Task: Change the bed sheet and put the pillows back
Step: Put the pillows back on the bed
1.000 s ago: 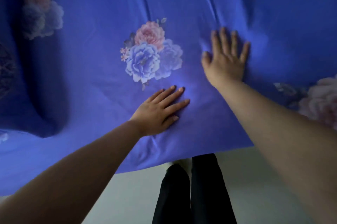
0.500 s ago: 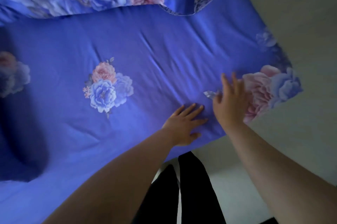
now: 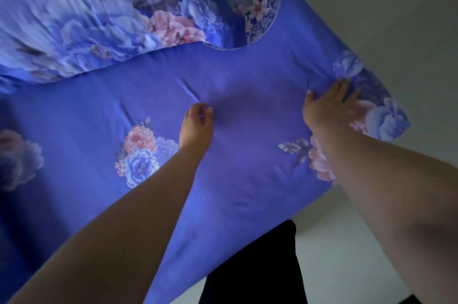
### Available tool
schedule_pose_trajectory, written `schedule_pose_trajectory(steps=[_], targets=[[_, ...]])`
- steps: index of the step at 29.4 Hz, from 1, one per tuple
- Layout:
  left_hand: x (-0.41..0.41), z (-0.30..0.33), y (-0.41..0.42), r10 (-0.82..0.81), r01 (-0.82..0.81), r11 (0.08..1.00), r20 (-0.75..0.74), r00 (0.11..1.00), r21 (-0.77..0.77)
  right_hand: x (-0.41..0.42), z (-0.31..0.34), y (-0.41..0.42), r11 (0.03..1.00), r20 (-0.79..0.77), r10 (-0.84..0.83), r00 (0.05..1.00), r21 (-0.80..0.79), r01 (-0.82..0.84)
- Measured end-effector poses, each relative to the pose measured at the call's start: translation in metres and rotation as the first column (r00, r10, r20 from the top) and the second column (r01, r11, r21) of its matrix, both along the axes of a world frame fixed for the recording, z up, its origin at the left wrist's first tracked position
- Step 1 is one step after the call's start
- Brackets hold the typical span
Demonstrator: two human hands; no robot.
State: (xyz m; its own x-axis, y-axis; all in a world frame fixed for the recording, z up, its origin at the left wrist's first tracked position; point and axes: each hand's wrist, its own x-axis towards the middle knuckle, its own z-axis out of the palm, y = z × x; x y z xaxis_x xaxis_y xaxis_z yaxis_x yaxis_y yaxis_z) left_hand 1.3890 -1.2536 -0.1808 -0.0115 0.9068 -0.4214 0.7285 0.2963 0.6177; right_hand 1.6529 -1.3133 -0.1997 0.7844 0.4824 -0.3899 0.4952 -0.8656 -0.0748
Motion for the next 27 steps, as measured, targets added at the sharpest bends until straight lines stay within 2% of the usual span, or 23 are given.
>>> schedule_pose_trajectory(steps=[2,3,5,7,8,10,13,15,16,18,20,23,25,27], targets=[[0.006,0.010,0.024,0.062,-0.059,0.997,0.065,0.996,-0.052,-0.007,0.012,0.000,0.991,-0.020,-0.134,0.991,-0.002,0.134],[0.010,0.015,0.036,0.097,-0.089,0.992,0.096,0.991,-0.086,-0.012,0.019,0.005,0.992,-0.031,-0.122,0.992,-0.013,0.122],[0.017,0.026,0.059,0.152,-0.132,0.980,0.129,0.980,-0.151,-0.027,0.034,0.021,0.995,-0.059,0.096,0.994,0.016,-0.096],[0.020,0.038,0.079,0.195,-0.153,0.964,0.184,0.963,-0.218,-0.051,0.047,0.046,0.925,-0.125,0.350,0.928,0.203,-0.321],[0.017,0.044,0.088,0.202,-0.155,0.960,0.197,0.959,-0.231,-0.068,0.054,0.064,0.891,-0.212,0.397,0.893,0.320,-0.321],[0.006,0.049,0.096,0.176,-0.143,0.967,0.147,0.973,-0.210,-0.099,0.067,0.104,0.861,-0.407,0.397,0.823,0.476,-0.180],[-0.032,0.045,0.097,0.307,-0.287,0.943,0.103,0.946,-0.167,-0.134,0.081,0.167,0.838,-0.679,0.287,0.675,0.520,0.167],[-0.083,0.038,0.092,0.538,-0.529,0.839,0.050,0.841,-0.130,-0.155,0.084,0.201,0.810,-0.828,0.171,0.533,0.427,0.403],[-0.114,0.033,0.083,0.656,-0.652,0.751,0.001,0.755,-0.100,-0.168,0.082,0.212,0.821,-0.849,0.132,0.511,0.383,0.424],[-0.171,0.025,0.052,0.817,-0.824,0.563,-0.110,0.566,-0.065,-0.190,0.076,0.218,0.881,-0.770,0.078,0.633,0.351,0.318],[-0.214,0.018,0.016,0.880,-0.909,0.410,-0.227,0.417,-0.079,-0.208,0.070,0.218,0.911,-0.687,0.018,0.727,0.311,0.271],[-0.258,0.011,-0.025,0.906,-0.964,0.237,-0.331,0.263,-0.118,-0.248,0.071,0.215,0.915,-0.709,0.022,0.705,0.299,0.272],[-0.277,0.007,-0.038,0.920,-0.976,0.169,-0.334,0.205,-0.134,-0.275,0.073,0.214,0.932,-0.711,0.097,0.697,0.310,0.187],[-0.289,0.007,-0.046,0.935,-0.980,0.128,-0.312,0.171,-0.153,-0.304,0.074,0.210,0.958,-0.712,0.204,0.672,0.286,0.012]])
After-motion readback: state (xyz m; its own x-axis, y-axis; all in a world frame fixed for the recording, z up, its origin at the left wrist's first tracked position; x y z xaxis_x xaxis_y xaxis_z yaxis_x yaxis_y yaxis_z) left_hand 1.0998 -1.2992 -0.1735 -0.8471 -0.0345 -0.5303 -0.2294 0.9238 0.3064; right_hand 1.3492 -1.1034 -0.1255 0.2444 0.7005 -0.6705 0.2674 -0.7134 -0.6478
